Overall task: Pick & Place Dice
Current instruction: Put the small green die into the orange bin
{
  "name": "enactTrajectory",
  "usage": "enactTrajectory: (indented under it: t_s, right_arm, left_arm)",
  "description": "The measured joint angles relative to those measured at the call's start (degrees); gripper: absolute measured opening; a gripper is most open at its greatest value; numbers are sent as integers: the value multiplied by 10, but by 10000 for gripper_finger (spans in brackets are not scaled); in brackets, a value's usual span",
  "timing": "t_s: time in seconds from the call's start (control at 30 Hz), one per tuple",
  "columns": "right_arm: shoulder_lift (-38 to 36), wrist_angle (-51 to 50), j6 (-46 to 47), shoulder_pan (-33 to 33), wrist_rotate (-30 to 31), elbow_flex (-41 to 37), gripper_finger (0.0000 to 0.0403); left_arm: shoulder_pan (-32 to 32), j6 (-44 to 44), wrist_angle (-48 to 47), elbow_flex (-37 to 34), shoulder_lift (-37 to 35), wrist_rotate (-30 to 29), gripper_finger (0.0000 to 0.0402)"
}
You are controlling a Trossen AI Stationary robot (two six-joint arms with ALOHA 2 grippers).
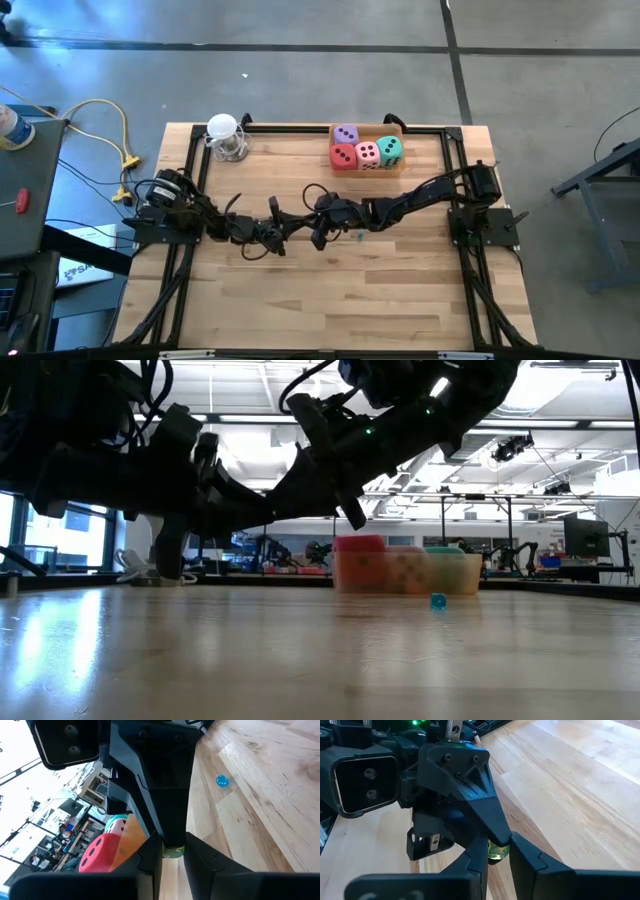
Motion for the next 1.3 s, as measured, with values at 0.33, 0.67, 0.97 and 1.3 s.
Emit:
enactTrajectory:
  t_s: [0.33, 0.67, 0.97, 1.3]
  right_arm:
    - [0, -26, -5, 0, 0, 0, 43]
    - [1, -69, -3, 0, 25, -1, 43]
    - [-29, -225, 9, 2, 144, -1, 43]
    - [-141, -548, 136, 4, 349, -1, 43]
  left_arm:
    - [0, -50, 0, 0, 0, 33, 84]
    - [3, -104, 6, 1, -1, 39, 133]
    - [3, -184, -36, 1, -1, 35, 148]
    - [30, -341, -89, 0, 0, 25, 149]
